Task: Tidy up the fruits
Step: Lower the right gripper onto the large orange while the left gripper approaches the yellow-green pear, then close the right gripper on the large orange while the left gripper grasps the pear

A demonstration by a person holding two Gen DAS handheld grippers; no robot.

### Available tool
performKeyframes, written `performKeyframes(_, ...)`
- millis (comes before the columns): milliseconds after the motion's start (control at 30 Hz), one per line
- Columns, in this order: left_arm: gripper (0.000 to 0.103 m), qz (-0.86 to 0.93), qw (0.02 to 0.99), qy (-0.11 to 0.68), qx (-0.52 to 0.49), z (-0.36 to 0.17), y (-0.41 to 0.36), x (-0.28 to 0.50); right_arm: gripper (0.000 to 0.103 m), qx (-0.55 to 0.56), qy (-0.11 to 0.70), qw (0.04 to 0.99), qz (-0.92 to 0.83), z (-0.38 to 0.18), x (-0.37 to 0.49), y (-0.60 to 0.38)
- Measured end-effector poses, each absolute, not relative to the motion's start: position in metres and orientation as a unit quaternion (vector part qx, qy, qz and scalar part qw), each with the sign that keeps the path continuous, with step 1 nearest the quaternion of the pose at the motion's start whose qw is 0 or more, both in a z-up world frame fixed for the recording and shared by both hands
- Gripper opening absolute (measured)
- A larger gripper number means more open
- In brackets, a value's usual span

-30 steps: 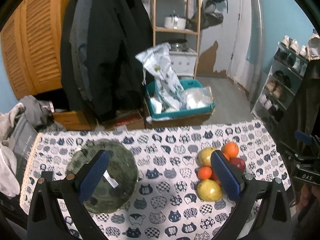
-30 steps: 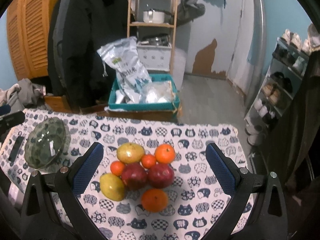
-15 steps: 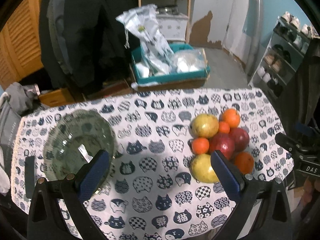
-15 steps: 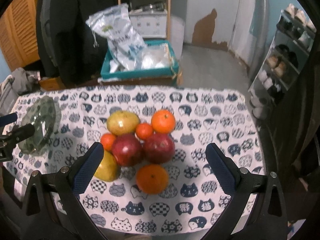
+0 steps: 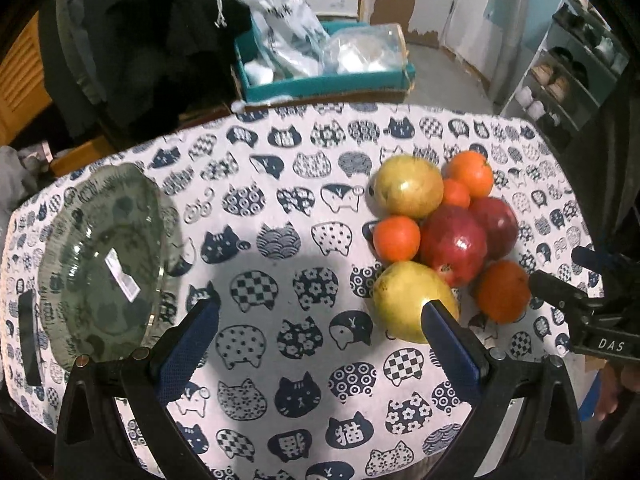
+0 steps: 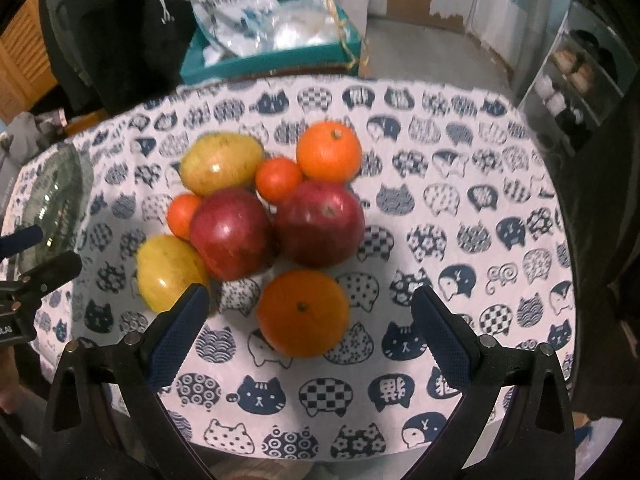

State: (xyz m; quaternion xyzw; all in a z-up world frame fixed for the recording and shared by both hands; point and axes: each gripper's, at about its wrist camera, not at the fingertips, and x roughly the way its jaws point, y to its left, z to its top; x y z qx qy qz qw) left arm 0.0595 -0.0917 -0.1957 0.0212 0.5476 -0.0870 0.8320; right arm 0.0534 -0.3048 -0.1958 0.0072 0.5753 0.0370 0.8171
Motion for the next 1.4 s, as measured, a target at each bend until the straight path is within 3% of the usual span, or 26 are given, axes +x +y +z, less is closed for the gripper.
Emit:
performKeyframes(300,0.102,-0.085,0.818,0.568,0.034,-0.220,-0.103,0.064,0.100,-0.011,0.620,0.784,0.039,-0.240,0.057,-0.300)
performKeyframes(500,0.102,-0.095,0.813,0.573,0.039,-0.223,-0.114,0.063,0.085,-0.012,0.634,0.772,0.045,-0.262,0.059,-0.294)
performKeyframes(633,0.102,-0.104,0.811,0.574,0.038,-0.225,-0.123,0.062,0.070,0.011,0.636,0.769,0.062,-0.266,0.058,-0.292)
performKeyframes(1333,0.102,-0.127,0.785,0.604,0.047,-0.261,-0.173,0.070,0.068,0.012,0.613,0.790,-0.001,-0.249,0.040,-0.336)
performKeyframes(1400,0.095,-0.129,0.781,0.609,0.048,-0.268,-0.175,0.072,0.068,0.015,0.613,0.790,-0.002,-0.249,0.042,-0.344)
